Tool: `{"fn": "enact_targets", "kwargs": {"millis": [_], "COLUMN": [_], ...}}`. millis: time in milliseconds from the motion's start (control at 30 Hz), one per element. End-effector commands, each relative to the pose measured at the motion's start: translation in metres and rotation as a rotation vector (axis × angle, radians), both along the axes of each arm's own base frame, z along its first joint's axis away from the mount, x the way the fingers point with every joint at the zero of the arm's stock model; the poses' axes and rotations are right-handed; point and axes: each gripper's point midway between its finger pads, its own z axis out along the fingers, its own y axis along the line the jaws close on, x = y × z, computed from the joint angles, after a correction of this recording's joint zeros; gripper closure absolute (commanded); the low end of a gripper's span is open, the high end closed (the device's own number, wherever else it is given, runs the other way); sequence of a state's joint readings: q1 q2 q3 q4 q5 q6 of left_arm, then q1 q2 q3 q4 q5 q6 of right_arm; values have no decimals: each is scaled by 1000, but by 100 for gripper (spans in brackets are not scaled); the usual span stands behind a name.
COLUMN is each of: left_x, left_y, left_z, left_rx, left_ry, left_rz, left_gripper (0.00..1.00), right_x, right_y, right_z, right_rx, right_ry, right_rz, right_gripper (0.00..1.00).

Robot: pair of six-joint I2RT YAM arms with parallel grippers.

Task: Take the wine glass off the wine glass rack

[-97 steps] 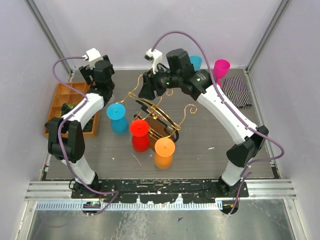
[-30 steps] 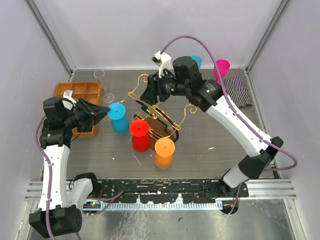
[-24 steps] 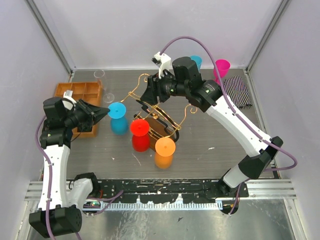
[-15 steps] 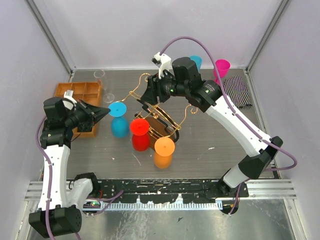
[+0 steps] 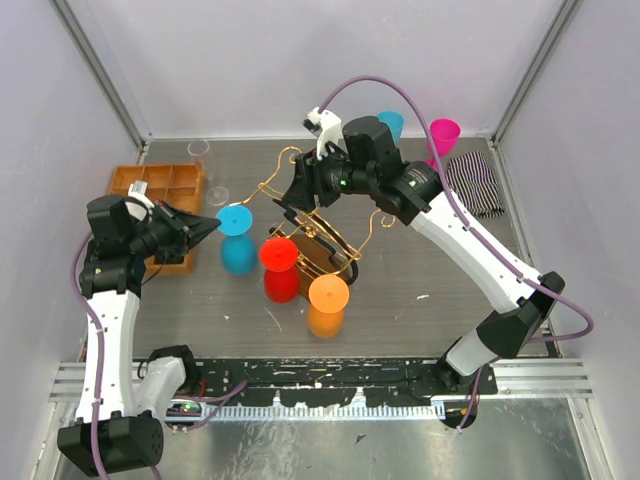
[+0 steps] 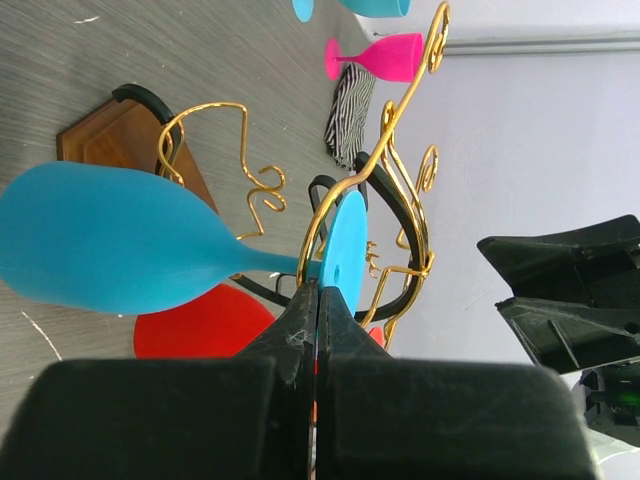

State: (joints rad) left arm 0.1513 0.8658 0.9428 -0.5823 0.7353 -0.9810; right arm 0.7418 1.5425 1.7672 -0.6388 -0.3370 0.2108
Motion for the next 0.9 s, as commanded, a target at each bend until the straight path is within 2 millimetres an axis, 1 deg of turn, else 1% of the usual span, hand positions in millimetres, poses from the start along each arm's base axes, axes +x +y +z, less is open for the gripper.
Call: {"fn": "enact_targets", "kwargs": {"millis": [0,100,267,333,500,600,867], "left_x": [-3,3,11,13,16,15,1], "left_y": [-7,-5,0,0,5,6,4], "left_z": [20,21,37,40,39,38,31], "left_rx": [-35,-45,-32,-26,-3,18,46], "left_ry": [-60,-85,-152,-159,-156,-149,-126], "left_rz": [-39,-15,21,22,47,50,31], "left_gripper": [100,100,100,100,100,100,100], "right_x": [1,1,1,1,-1,-2,-4], "right_y": [-5,-4,-4,-6,-8,-10,-14], "right_z": [17,17,18,17,18,18,17], "right_rx": [28,28,27,23,21,19,9], "right_ry": [-58,-56,-59,-60,-63,-66,-68], "right_rz": [-8,-5,1,1,0,0,-3], "right_gripper": [43,43,43,43,43,43,43]}}
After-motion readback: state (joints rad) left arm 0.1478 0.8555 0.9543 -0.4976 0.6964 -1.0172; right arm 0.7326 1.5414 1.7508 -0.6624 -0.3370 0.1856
